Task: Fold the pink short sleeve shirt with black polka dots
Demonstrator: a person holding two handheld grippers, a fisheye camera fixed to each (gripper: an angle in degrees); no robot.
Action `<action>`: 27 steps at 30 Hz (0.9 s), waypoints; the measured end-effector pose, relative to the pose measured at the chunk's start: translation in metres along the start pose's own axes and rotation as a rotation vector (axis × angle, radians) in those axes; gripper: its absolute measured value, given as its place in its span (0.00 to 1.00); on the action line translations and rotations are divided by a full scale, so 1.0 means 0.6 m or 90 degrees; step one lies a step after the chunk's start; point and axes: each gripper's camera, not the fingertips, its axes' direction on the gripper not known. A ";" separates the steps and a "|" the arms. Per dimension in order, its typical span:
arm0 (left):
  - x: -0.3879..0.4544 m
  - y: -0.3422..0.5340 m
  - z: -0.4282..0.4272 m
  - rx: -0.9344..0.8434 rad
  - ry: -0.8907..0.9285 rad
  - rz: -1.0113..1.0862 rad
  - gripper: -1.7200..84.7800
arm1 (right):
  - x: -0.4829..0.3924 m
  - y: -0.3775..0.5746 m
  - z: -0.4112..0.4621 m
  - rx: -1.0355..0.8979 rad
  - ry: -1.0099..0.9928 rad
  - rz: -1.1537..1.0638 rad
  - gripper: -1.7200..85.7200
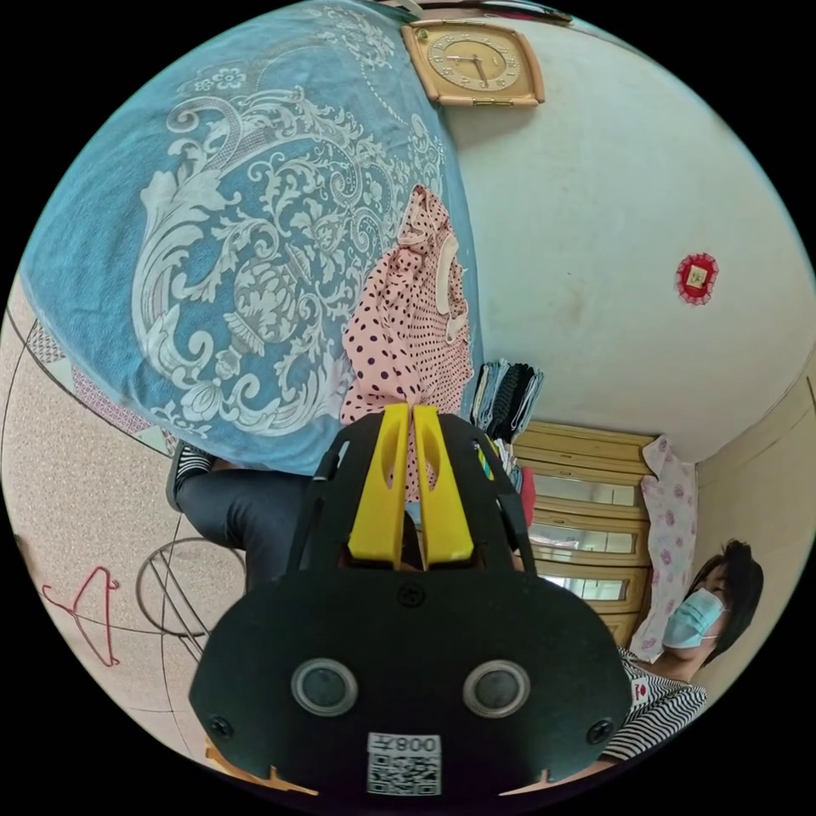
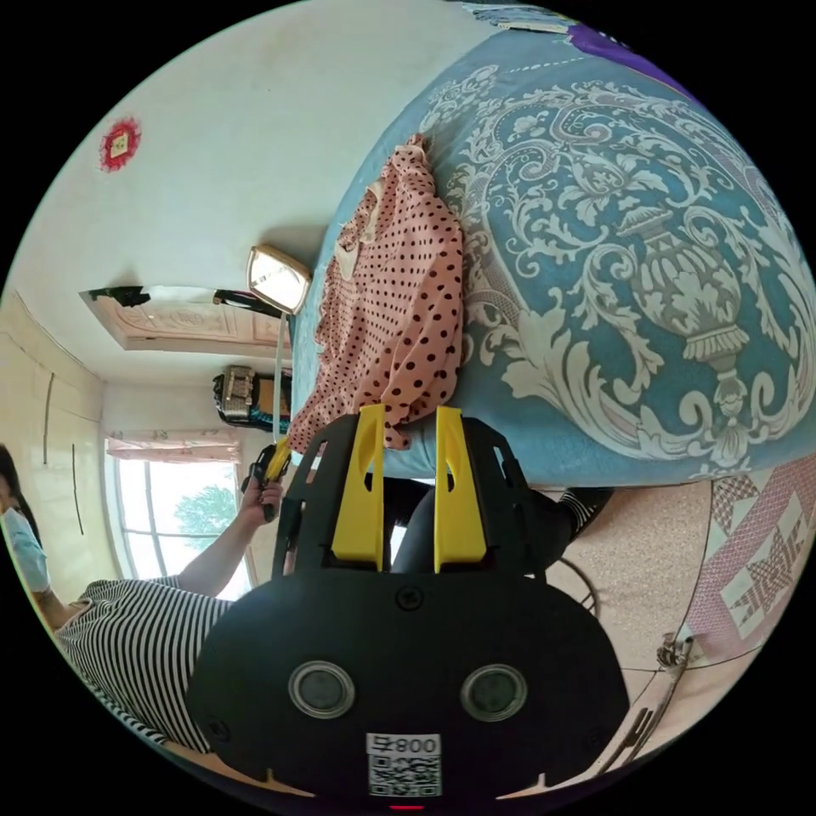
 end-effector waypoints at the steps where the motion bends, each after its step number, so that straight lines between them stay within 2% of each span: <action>1: -0.001 0.001 -0.001 0.000 0.001 -0.002 0.03 | 0.001 0.006 -0.006 0.006 -0.006 0.003 0.12; 6: -0.002 0.005 -0.005 0.004 0.010 -0.008 0.03 | 0.028 0.033 -0.038 0.054 -0.060 0.047 0.12; 13: 0.001 0.009 -0.010 0.003 0.012 -0.010 0.03 | 0.023 0.017 -0.033 0.013 0.001 0.053 0.12; 19: -0.004 0.008 -0.008 0.002 0.010 -0.026 0.03 | 0.011 -0.012 -0.036 -0.014 0.022 0.058 0.04; 23: 0.008 -0.025 0.001 0.015 0.029 -0.034 0.03 | -0.002 -0.076 -0.076 0.012 -0.036 0.042 0.03; 27: 0.125 -0.123 0.013 0.048 0.070 0.055 0.03 | -0.073 -0.199 -0.141 0.041 -0.041 -0.038 0.02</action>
